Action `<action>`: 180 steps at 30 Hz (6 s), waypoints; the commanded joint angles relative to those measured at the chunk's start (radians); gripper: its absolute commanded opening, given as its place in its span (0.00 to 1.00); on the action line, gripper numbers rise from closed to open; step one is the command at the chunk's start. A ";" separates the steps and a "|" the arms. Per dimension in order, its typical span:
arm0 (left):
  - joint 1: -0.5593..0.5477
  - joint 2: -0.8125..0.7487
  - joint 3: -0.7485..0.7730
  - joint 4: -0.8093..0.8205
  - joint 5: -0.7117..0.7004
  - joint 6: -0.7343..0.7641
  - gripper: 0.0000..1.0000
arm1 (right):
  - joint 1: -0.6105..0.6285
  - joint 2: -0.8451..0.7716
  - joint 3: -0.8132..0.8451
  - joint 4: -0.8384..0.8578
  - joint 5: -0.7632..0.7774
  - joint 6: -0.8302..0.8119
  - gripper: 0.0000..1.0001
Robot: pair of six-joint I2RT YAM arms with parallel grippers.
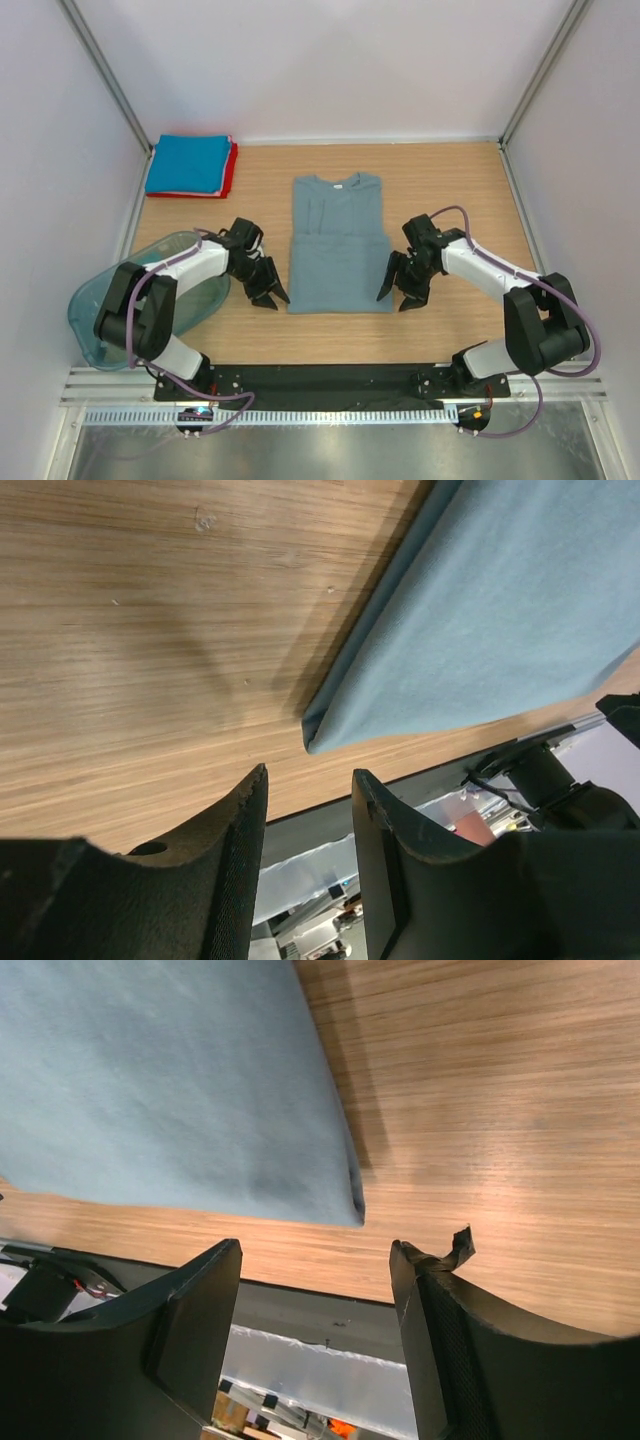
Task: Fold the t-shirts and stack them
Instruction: Fold the tshirt
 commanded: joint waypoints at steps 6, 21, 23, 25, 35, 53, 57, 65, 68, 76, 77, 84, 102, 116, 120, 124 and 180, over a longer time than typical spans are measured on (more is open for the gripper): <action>0.002 0.026 -0.063 0.117 0.021 -0.024 0.41 | -0.018 0.007 -0.104 0.169 -0.058 0.011 0.62; 0.002 0.139 -0.090 0.215 0.053 -0.014 0.32 | -0.023 0.033 -0.165 0.254 -0.045 0.037 0.46; 0.002 0.136 -0.092 0.210 0.056 -0.015 0.24 | -0.023 0.026 -0.167 0.246 -0.040 0.037 0.40; 0.002 0.127 -0.089 0.186 0.056 -0.017 0.12 | -0.024 0.009 -0.164 0.225 -0.022 0.037 0.29; -0.012 -0.034 -0.069 0.057 0.018 -0.055 0.00 | -0.023 -0.129 -0.135 0.125 0.004 0.049 0.01; -0.015 -0.152 0.328 -0.233 -0.223 -0.069 0.00 | -0.026 -0.129 0.268 -0.117 0.138 0.012 0.01; 0.006 -0.079 0.422 -0.216 -0.239 -0.034 0.00 | -0.046 -0.056 0.367 -0.118 0.155 0.002 0.01; 0.060 0.138 0.739 -0.150 -0.232 -0.023 0.00 | -0.125 0.143 0.592 -0.079 0.132 -0.029 0.01; 0.066 0.225 0.830 -0.112 -0.222 -0.035 0.00 | -0.141 0.208 0.681 -0.036 0.117 -0.043 0.01; 0.109 0.450 1.039 0.005 -0.225 -0.066 0.00 | -0.167 0.463 0.907 0.086 0.029 -0.063 0.01; 0.121 0.466 1.048 0.015 -0.231 -0.072 0.01 | -0.168 0.483 0.927 0.094 0.023 -0.063 0.01; 0.158 0.658 1.134 0.215 -0.148 -0.063 0.00 | -0.188 0.670 1.051 0.220 -0.066 -0.040 0.02; 0.201 0.999 1.481 0.336 -0.068 -0.104 0.27 | -0.276 0.974 1.275 0.386 -0.106 0.068 0.68; 0.117 0.658 1.108 0.286 -0.105 0.043 0.30 | -0.276 0.681 0.958 0.215 -0.187 -0.132 0.63; 0.068 0.681 1.073 0.290 -0.081 0.078 0.31 | -0.276 0.681 0.893 0.220 -0.193 -0.150 0.63; 0.054 0.776 1.091 0.315 -0.084 0.075 0.31 | -0.276 0.717 0.849 0.251 -0.195 -0.176 0.61; 0.112 0.741 1.033 -0.127 -0.122 0.315 0.00 | -0.277 0.629 0.453 0.441 -0.399 -0.218 0.13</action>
